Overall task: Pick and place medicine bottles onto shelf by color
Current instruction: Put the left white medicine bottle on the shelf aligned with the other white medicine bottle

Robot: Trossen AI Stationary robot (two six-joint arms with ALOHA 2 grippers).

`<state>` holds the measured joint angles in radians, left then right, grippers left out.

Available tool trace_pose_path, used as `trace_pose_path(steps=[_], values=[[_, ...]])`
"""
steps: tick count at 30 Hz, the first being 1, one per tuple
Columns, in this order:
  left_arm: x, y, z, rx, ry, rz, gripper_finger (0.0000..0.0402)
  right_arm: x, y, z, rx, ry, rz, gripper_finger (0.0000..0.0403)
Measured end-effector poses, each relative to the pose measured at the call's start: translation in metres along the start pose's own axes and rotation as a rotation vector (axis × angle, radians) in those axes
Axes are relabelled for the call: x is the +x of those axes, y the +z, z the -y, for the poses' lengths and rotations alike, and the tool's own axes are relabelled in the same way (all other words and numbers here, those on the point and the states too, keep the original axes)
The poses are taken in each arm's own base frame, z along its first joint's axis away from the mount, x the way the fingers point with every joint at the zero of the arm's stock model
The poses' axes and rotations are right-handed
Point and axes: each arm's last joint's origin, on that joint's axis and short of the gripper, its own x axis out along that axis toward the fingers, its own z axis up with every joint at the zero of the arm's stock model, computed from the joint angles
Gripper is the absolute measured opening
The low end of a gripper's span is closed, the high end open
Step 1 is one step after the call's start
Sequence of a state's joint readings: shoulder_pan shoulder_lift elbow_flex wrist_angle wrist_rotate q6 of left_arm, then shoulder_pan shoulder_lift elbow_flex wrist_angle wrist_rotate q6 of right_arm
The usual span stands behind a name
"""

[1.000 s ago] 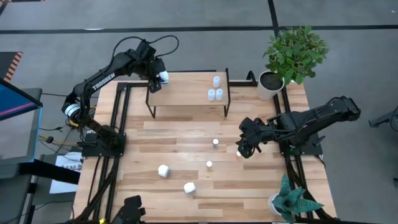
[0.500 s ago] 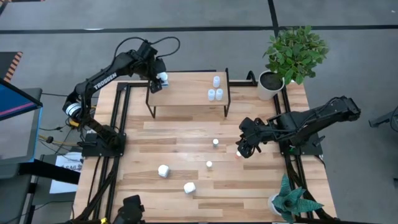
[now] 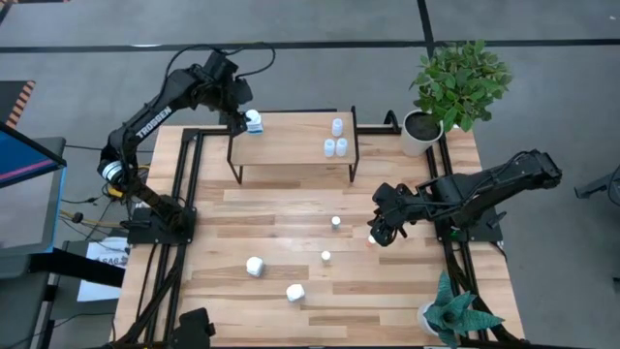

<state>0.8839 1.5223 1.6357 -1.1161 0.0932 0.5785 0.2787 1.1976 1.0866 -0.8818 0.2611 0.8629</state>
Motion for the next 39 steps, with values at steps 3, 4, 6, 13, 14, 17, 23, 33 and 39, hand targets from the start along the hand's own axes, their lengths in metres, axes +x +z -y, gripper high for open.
trace_pose_path(steps=[3, 4, 6, 13, 14, 17, 23, 33, 39], values=[[-0.011, 0.000, 0.005, -0.038, -0.033, -0.036, 0.0268, 0.000, 0.000, 0.000, -0.007, 0.000, 0.000, 0.0218], [-0.014, 0.000, 0.008, -0.051, -0.055, -0.050, 0.0268, 0.000, 0.000, 0.000, -0.007, 0.000, 0.000, 0.0218], [-0.021, 0.001, 0.015, -0.069, -0.115, -0.067, 0.0268, 0.000, 0.000, 0.000, -0.007, 0.000, 0.000, 0.0218], [-0.038, 0.004, 0.047, -0.169, -0.327, -0.150, 0.0268, 0.000, 0.000, 0.000, -0.007, 0.000, 0.000, 0.0218], [-0.040, 0.004, 0.052, -0.177, -0.340, -0.173, 0.0268, 0.000, 0.000, 0.000, -0.007, 0.000, 0.000, 0.0218], [-0.043, 0.009, 0.068, -0.167, -0.377, -0.192, 0.0268, 0.000, 0.000, 0.000, -0.007, 0.001, 0.000, 0.0218], [-0.060, 0.014, 0.100, -0.157, -0.461, -0.159, 0.0268, 0.000, -0.001, 0.000, -0.010, 0.014, -0.028, 0.0218], [-0.113, 0.000, 0.150, -0.206, -0.453, -0.109, 0.0268, -0.001, -0.004, -0.003, -0.112, 0.059, -0.065, 0.0218], [-0.129, -0.006, 0.184, -0.152, -0.504, -0.120, 0.0268, -0.001, -0.002, -0.007, -0.091, 0.097, -0.032, 0.0218]])
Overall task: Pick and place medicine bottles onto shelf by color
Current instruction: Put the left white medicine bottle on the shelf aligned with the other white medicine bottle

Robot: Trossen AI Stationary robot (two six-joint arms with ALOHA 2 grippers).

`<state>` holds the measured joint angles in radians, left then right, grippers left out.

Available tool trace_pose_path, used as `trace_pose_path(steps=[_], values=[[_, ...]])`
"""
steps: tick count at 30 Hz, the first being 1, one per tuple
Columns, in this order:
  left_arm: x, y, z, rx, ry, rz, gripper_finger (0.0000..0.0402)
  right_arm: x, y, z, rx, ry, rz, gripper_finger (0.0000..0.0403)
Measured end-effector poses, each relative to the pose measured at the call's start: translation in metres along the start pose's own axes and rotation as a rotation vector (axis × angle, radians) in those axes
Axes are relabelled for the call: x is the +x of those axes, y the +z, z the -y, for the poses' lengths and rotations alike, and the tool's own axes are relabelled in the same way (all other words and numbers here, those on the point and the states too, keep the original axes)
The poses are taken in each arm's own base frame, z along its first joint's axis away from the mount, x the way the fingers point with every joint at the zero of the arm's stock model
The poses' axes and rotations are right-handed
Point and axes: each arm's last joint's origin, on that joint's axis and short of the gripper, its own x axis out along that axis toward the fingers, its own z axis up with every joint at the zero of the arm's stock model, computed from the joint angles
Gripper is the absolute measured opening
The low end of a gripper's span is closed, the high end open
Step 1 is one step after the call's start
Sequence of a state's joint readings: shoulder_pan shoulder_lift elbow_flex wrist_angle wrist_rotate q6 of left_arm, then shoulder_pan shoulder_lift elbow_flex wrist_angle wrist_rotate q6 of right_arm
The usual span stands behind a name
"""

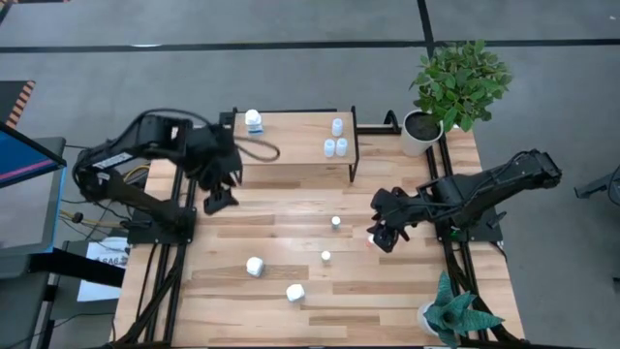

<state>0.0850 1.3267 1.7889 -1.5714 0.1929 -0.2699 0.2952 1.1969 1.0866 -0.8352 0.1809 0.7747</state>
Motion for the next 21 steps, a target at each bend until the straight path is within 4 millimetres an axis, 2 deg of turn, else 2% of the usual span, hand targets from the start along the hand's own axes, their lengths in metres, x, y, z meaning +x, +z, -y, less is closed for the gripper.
trace_pose_path(steps=[4, 9, 21], values=[[0.006, -0.007, 0.018, 0.035, 0.028, -0.020, 0.0268, 0.000, 0.003, -0.003, 0.012, 0.029, 0.028, 0.0218], [0.020, -0.014, 0.027, 0.095, 0.105, -0.051, 0.0268, 0.000, 0.005, -0.004, 0.025, 0.042, 0.046, 0.0218], [0.060, -0.021, 0.023, 0.070, 0.188, -0.151, 0.0268, 0.000, 0.005, -0.004, 0.043, 0.042, 0.045, 0.0218]])
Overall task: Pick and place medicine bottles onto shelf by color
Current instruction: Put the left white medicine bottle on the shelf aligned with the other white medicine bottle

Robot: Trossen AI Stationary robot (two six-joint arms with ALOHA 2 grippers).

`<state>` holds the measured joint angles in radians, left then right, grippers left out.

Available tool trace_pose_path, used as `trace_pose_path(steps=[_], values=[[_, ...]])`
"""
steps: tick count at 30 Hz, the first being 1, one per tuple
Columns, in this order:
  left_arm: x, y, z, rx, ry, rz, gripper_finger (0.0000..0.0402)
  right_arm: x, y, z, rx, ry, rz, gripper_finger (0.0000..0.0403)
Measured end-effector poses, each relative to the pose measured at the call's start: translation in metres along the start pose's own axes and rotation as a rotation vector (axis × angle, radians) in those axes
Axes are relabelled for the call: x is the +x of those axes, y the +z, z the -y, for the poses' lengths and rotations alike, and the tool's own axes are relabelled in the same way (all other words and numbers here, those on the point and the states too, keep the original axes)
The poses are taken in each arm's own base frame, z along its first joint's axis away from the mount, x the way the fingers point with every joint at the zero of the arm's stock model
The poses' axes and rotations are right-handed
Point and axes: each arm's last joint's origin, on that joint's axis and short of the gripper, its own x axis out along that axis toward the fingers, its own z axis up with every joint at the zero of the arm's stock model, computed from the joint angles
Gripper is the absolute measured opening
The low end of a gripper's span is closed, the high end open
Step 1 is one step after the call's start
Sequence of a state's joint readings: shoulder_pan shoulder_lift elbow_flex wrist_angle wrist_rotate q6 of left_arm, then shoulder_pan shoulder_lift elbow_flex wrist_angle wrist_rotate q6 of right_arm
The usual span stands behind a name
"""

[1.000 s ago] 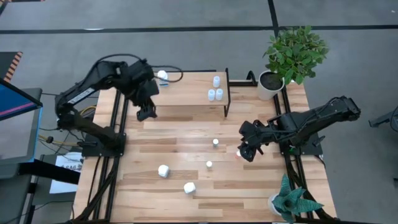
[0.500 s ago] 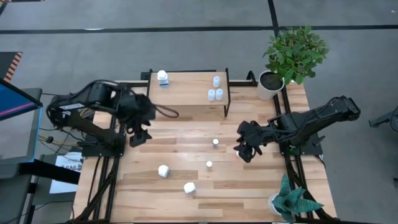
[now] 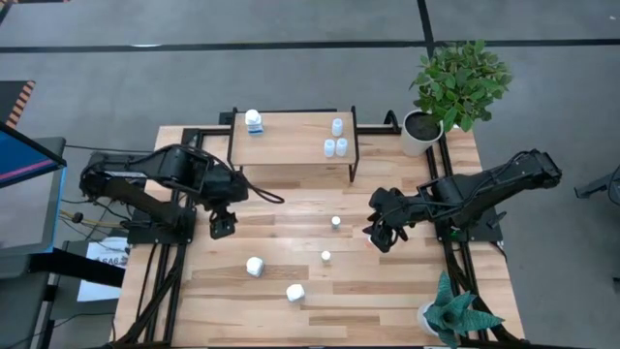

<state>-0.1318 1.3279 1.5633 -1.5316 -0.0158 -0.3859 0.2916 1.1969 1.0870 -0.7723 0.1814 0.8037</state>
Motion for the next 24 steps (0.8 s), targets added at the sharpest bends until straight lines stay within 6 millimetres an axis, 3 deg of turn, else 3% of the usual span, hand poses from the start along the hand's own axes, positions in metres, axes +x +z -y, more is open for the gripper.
trace_pose_path(steps=[7, 13, 19, 24], values=[[0.016, -0.002, 0.001, 0.003, 0.010, -0.045, 0.0268, 0.000, 0.000, 0.000, 0.011, 0.000, 0.000, 0.0218], [0.046, -0.005, 0.007, 0.084, 0.015, -0.067, 0.0268, 0.000, 0.000, 0.000, 0.011, 0.000, -0.001, 0.0218], [0.072, -0.013, 0.029, 0.094, -0.085, -0.072, 0.0268, 0.000, 0.000, 0.000, 0.009, -0.002, -0.003, 0.0218], [0.074, -0.022, 0.052, 0.033, -0.094, -0.021, 0.0268, 0.000, 0.000, 0.000, 0.007, -0.004, -0.004, 0.0218]])
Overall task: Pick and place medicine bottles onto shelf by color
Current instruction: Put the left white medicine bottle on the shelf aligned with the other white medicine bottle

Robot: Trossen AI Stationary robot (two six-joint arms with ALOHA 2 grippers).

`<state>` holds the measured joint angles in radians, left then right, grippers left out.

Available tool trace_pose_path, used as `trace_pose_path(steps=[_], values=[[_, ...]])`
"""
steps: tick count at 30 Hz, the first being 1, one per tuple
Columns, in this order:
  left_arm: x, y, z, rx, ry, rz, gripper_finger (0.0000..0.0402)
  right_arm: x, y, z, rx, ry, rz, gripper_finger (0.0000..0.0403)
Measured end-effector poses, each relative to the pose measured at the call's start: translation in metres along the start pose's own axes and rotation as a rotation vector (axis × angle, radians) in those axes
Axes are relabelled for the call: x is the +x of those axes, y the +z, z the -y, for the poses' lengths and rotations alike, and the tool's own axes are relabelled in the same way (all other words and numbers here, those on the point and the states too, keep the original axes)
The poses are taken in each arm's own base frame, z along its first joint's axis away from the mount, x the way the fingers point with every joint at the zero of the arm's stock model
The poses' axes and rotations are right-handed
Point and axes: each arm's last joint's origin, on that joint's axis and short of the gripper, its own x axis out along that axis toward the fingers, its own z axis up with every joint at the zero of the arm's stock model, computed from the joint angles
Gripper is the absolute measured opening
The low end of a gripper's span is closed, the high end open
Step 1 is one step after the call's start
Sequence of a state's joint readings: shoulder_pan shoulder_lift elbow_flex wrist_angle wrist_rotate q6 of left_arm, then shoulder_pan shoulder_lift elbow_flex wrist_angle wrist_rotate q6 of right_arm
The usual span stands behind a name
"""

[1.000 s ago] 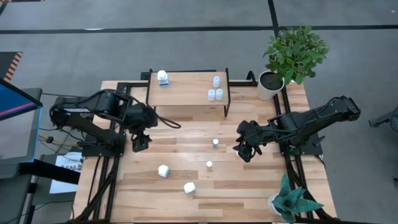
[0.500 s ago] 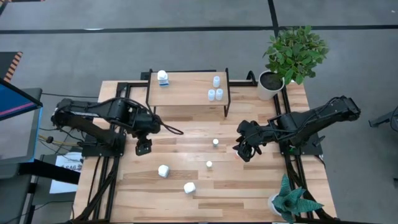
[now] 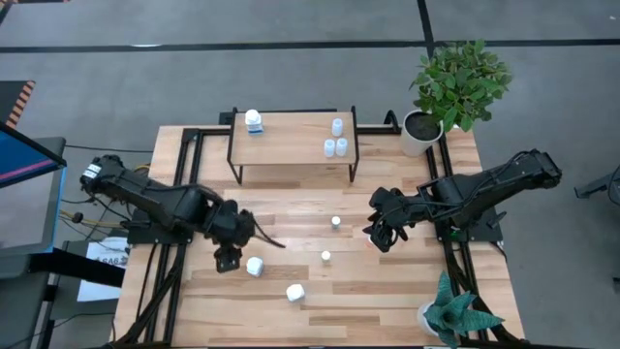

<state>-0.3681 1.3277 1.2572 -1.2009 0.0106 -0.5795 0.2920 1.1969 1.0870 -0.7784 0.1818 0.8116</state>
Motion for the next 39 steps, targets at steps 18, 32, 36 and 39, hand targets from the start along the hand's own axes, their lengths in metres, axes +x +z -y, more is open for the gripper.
trace_pose_path(steps=[18, 32, 36, 39], values=[[0.045, -0.012, 0.054, -0.507, 0.162, 0.066, 0.0268, 0.000, 0.000, 0.000, -0.001, -0.002, -0.002, 0.0218], [0.047, -0.012, 0.056, -0.620, 0.178, 0.104, 0.0268, 0.000, 0.000, 0.000, -0.028, -0.005, -0.006, 0.0218], [0.047, -0.013, 0.057, -0.657, 0.174, 0.108, 0.0268, 0.000, 0.000, 0.000, -0.028, -0.005, -0.006, 0.0218], [0.047, -0.014, 0.059, -0.683, 0.174, 0.123, 0.0268, 0.000, 0.000, 0.000, -0.033, -0.005, -0.006, 0.0218]])
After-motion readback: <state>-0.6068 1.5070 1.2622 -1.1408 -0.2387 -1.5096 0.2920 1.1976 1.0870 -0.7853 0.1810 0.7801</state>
